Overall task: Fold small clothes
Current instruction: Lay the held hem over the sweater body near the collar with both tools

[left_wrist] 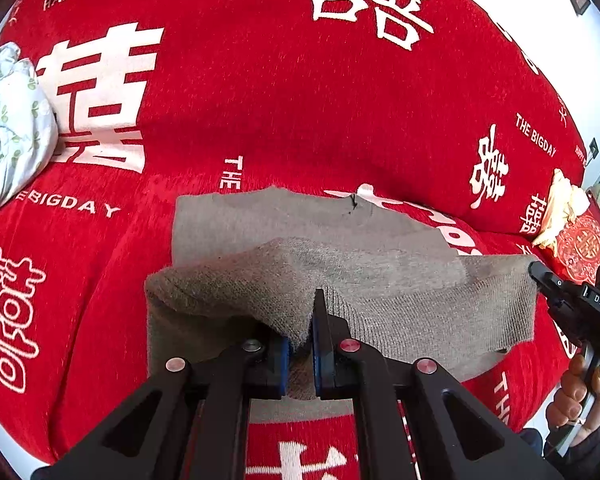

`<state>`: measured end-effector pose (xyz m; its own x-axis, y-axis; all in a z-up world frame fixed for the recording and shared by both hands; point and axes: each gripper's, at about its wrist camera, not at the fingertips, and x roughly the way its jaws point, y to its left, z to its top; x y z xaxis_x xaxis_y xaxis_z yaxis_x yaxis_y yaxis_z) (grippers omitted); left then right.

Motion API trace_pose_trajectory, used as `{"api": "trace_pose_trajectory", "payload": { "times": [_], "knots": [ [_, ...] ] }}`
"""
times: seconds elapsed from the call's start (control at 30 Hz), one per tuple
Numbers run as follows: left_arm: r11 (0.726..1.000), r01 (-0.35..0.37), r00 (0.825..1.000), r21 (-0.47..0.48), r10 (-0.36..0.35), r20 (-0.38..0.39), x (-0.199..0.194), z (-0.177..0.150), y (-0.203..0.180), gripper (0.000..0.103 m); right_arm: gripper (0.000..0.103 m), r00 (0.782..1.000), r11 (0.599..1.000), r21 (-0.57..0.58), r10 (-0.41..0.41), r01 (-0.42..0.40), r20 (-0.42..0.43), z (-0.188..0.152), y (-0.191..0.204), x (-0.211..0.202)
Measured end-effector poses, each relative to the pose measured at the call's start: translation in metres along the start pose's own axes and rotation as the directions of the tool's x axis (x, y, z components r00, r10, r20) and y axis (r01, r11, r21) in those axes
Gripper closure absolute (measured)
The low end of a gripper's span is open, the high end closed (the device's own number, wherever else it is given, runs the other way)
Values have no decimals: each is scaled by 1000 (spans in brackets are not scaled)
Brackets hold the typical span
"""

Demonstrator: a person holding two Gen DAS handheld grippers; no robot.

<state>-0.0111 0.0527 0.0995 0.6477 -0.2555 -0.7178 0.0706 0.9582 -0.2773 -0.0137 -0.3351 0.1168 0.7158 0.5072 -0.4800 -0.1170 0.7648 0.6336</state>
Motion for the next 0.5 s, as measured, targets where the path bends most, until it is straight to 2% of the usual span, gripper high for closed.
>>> {"api": "trace_pose_trajectory", "payload": {
  "times": [0.5],
  "knots": [
    [1000,-16,999,9,17,-44,45,47,-2,94,94,999,999,48,-20,22,-34,38,-15,50]
  ]
}}
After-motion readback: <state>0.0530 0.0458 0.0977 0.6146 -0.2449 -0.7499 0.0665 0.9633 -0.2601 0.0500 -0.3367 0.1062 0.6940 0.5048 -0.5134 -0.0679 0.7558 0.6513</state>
